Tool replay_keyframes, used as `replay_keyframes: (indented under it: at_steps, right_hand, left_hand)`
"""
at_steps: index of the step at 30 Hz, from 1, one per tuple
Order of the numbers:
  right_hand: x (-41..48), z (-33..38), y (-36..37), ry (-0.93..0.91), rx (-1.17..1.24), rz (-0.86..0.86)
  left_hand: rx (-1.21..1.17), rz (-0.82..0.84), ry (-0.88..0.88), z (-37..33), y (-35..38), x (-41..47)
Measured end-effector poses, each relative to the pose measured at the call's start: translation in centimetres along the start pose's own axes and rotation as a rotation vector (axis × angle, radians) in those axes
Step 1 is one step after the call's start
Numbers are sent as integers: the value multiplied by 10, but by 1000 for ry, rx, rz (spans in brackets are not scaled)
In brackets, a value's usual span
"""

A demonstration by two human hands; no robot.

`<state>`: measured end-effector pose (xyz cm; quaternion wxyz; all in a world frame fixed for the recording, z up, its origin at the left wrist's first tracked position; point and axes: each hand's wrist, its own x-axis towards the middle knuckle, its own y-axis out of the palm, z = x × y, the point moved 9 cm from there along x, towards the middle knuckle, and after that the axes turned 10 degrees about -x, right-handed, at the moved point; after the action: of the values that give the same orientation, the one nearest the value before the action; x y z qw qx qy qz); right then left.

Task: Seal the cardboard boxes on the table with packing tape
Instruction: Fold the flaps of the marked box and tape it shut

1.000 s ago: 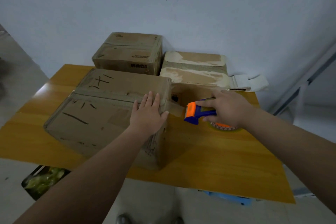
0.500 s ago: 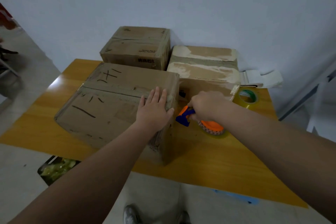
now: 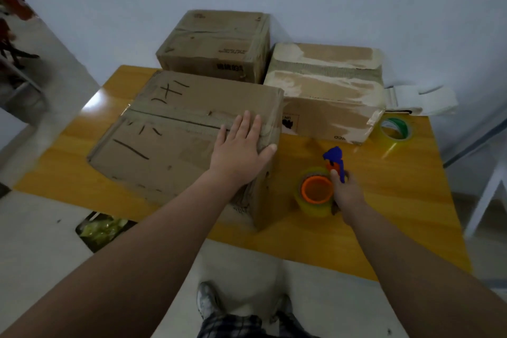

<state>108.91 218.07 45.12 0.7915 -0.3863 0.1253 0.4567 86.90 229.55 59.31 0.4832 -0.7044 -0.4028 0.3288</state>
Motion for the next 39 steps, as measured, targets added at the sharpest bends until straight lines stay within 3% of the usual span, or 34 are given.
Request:
replay_keyframes:
  at_steps: [3,9,13,14,16,18,20,22,33,39]
  right_hand:
    - [0,-26,16,106,9,-31]
    - [7,-30,21,68,-205,-131]
    - [1,-36,17,154,-334,-116]
    - [-1,-29,11,135,-358,-176]
    - [-12,17,3,-154,-268,-278]
    - [-30,72,14,-449,8,-142]
    - [-46,115,28,-517,239,83]
    - [-53,144,33,-541,330,177]
    - [-59,178,37,-638,164,283]
    - [-54,169,33,-567,-25,304]
  left_hand:
    - [0,-9,-2,1,1,0]
    - [-7,-24,1,3,2,1]
    - [-12,-32,11,2,2,0]
    - [-10,-32,13,2,2,1]
    - [-6,-34,15,2,1,0]
    - [-3,-30,11,3,2,0]
    - [-5,-34,12,3,3,-1]
    - [-5,-44,12,2,2,-1]
    - [-9,-67,32,2,1,-2]
    - [-8,-59,35,1,1,-5]
